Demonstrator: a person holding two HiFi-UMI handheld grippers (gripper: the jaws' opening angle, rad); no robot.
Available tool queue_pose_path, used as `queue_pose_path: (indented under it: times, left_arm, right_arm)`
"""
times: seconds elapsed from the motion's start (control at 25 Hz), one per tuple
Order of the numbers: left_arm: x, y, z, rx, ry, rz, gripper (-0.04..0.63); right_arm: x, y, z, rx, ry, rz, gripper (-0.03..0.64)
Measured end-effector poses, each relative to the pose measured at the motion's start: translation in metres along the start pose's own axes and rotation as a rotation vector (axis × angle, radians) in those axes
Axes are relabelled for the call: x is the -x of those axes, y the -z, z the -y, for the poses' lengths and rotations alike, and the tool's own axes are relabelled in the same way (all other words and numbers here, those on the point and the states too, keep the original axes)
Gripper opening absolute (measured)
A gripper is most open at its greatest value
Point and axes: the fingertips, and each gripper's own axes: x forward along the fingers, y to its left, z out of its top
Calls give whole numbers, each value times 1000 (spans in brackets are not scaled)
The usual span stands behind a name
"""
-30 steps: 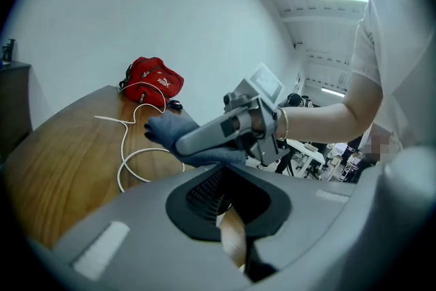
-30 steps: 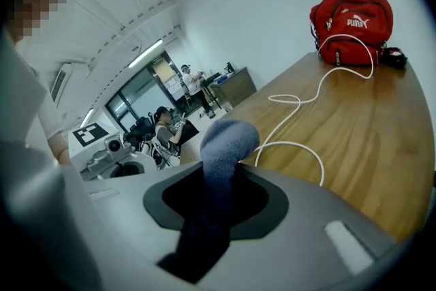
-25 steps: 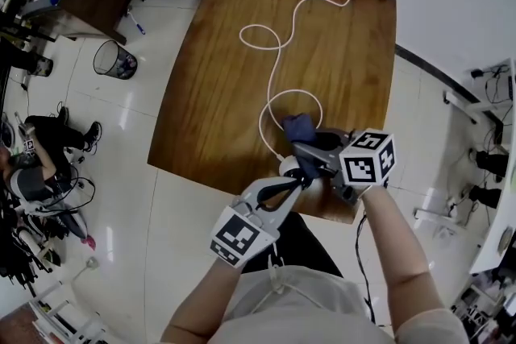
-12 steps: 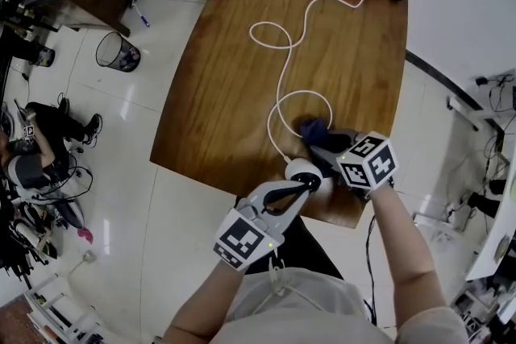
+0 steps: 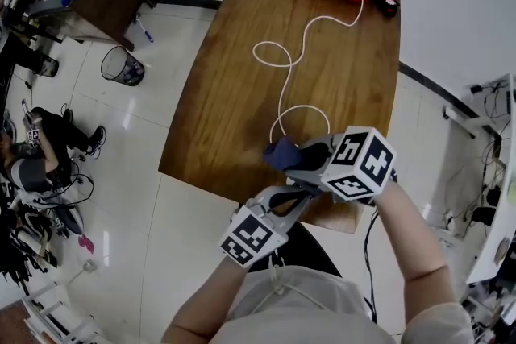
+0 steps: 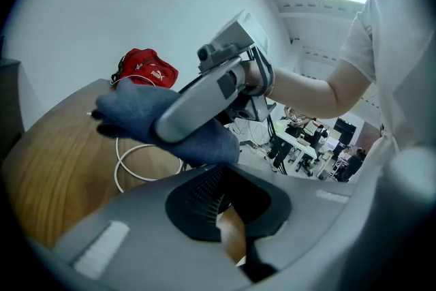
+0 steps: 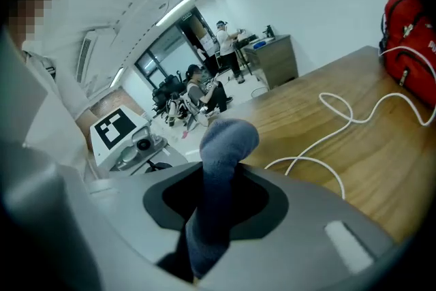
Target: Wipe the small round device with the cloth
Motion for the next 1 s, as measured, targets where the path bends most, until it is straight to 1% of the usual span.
queue_pose_path:
  times: [0.12,0.28,0.48,0.56,0.72,0.8,0.88,0.92,1.0]
  left_arm:
    - [0,-2,1,-13,-2,-10,6]
    - [0,-2,0,-16,-9,7,6]
    - [1,-2,1,-17,-30,11,6]
    - [1,-2,0,-17,-39,6,6]
    - [0,0,1,-19,-46,3,6]
    - [1,0,0,-21,-52,5,6]
    - [2,1,-2,-24,-61,5,6]
    - [3,1,-3,-26,-64,3,6]
    - [7,4,-3,-31,-62,-2,6]
  right_arm:
    - [-22,13,4,16,-59,-95,106]
    - [-43,21,10,100,-119,-129,106]
    - [-61,34,28,176,-116,-187,106]
    - [-67,38,35,165,-127,-186,106]
    - [-75,45,45,135,-162,-138,106]
    - [-80,48,55,165,-131,-119,106]
    - [-81,51,70,191,-57,-103,106]
    - [-79,52,76,182,-24,-82,107]
    - [-63,45,73,122,21,2,107]
